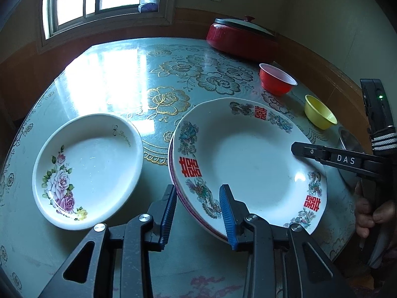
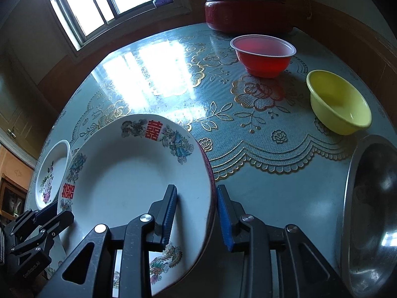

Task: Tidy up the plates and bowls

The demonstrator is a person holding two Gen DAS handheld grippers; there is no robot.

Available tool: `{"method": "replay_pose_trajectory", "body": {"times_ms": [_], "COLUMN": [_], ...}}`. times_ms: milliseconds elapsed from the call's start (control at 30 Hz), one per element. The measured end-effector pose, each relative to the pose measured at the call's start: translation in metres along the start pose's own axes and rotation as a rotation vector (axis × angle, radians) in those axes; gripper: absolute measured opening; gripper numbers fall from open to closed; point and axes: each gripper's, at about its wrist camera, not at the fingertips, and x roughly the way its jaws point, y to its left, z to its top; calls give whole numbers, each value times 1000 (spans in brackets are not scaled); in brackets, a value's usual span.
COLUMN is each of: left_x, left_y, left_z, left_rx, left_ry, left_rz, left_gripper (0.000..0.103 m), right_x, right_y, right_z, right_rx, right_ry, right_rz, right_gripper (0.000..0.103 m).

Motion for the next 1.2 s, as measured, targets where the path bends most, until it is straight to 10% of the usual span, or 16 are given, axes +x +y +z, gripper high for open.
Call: {"method": "replay_pose_trajectory", "body": {"times_ms": [433, 967, 1200], "left_x": [-21, -47, -48], "left_y": [-1, 95, 116], "left_z": [0, -2, -7], "left_rx": [35, -247, -279], "left_ry": [-67, -102, -101], "left_rz": [63, 309, 321], "left_gripper": [32, 32, 32], "right_x": [-1, -13, 1], "right_y": [-12, 13, 69], "right_z": [6, 28, 39], "right_rx": [58, 4, -82], "right_ry": [32, -74, -41], "right_rz": [55, 42, 229], "right_gripper": [34, 38, 38]}}
